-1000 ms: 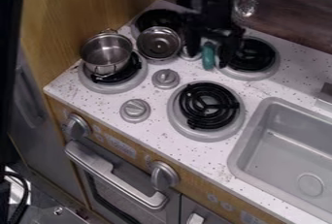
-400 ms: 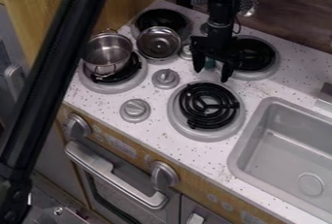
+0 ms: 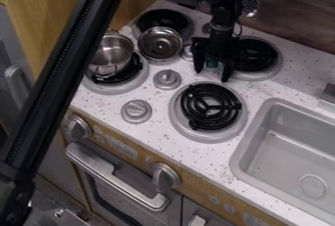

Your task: Move the cucumber to the lower right burner

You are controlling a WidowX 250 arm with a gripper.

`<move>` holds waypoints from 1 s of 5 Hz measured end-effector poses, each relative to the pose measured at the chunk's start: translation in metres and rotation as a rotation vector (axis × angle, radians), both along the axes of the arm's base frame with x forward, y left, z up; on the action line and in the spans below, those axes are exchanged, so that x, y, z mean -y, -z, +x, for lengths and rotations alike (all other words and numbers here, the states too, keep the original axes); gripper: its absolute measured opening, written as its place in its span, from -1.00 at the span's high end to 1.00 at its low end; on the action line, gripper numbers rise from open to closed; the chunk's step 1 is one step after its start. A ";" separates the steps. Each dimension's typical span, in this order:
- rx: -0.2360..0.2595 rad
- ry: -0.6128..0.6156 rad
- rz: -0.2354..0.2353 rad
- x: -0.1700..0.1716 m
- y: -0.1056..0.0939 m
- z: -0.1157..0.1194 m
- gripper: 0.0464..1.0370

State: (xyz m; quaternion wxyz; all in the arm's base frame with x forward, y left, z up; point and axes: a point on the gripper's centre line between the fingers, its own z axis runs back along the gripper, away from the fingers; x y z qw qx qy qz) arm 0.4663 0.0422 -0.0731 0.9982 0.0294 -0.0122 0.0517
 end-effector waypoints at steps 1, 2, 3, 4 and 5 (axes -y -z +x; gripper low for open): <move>0.012 -0.035 0.023 -0.005 -0.001 -0.007 -0.92; 0.026 -0.053 0.040 -0.010 -0.002 -0.010 -0.92; 0.058 -0.076 0.062 -0.017 -0.013 -0.009 -0.92; 0.113 -0.096 0.074 -0.021 -0.028 -0.001 -0.92; 0.140 -0.121 0.086 -0.027 -0.034 0.005 -0.92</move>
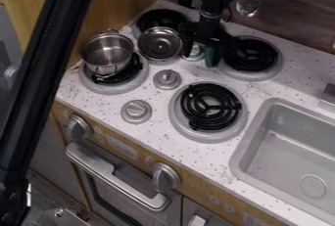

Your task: Move the cucumber to the lower right burner

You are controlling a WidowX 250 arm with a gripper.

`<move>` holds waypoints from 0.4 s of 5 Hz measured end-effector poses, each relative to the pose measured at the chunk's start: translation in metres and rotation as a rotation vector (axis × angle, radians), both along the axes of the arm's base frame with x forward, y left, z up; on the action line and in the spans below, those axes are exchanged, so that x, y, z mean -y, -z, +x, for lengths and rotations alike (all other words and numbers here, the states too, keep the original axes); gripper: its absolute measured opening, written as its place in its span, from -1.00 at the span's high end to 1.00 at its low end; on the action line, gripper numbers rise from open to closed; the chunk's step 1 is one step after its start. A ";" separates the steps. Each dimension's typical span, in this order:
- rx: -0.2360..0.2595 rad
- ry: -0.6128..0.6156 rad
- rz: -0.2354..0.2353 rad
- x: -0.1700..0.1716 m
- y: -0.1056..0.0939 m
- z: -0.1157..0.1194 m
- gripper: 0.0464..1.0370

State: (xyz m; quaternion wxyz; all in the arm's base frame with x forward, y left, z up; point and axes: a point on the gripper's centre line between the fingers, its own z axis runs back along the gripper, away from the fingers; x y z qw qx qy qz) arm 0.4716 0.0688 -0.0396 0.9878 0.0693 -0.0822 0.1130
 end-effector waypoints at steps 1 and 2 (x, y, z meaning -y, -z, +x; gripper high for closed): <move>0.045 -0.012 0.004 -0.001 -0.012 0.011 -0.92; 0.038 -0.040 0.004 -0.002 -0.009 0.010 -0.92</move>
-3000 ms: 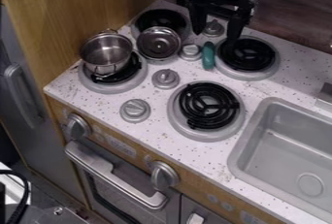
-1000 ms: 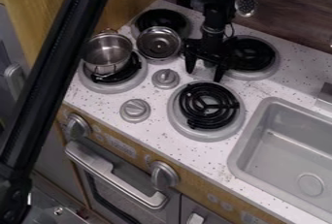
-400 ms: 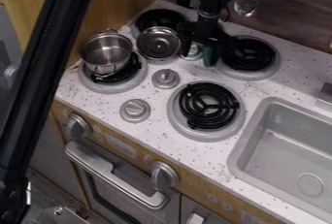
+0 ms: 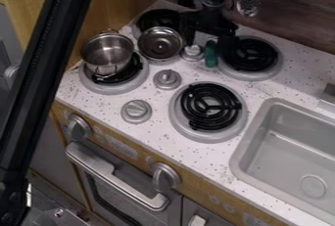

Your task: Move the cucumber to the lower right burner

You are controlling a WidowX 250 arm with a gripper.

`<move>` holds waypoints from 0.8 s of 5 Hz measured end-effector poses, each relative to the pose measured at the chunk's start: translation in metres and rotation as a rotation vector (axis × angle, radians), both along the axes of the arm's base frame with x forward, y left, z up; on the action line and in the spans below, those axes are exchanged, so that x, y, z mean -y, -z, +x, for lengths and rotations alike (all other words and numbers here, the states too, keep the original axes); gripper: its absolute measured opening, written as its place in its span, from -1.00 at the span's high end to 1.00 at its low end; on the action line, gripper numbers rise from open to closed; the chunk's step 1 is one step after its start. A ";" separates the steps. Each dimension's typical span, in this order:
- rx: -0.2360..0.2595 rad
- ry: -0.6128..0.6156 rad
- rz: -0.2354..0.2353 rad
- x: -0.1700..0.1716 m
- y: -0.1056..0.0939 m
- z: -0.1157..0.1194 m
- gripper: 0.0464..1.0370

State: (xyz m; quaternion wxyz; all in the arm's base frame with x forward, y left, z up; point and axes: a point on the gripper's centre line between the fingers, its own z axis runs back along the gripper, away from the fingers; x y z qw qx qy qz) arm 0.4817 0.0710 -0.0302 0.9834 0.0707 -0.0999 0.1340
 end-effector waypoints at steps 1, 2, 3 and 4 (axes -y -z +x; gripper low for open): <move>-0.025 -0.013 -0.004 0.001 0.012 -0.002 -0.92; -0.029 -0.017 -0.001 0.002 0.012 0.003 -0.92; -0.046 -0.030 -0.001 0.004 0.021 0.000 -0.92; -0.049 -0.042 0.005 0.005 0.024 0.000 -0.92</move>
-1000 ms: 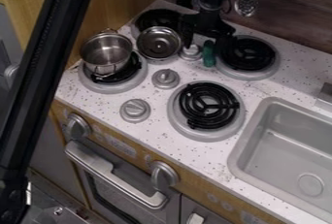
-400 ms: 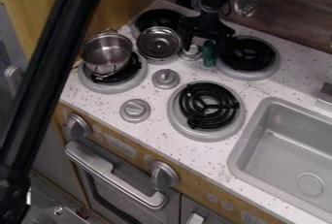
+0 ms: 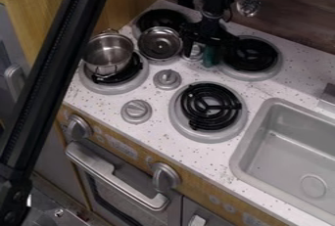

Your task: Move the cucumber to the lower right burner

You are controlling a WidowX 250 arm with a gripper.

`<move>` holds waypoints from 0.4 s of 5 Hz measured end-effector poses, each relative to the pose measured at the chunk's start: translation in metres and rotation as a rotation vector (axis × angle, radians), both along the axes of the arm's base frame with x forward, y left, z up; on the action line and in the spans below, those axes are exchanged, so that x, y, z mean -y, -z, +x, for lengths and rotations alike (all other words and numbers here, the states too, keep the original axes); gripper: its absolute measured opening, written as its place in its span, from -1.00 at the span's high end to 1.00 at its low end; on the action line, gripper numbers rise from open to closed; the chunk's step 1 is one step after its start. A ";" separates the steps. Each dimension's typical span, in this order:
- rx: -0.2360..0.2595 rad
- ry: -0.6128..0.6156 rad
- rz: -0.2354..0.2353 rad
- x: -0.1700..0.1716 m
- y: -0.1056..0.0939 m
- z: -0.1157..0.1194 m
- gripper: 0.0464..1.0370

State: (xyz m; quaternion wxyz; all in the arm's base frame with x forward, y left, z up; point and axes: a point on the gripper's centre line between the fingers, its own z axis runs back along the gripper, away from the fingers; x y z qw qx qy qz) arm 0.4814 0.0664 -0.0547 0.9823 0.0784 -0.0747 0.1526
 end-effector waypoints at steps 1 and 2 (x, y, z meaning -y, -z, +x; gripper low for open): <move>-0.017 -0.002 0.007 -0.001 0.010 0.002 -0.86; -0.014 -0.015 0.016 -0.001 0.011 0.004 -0.31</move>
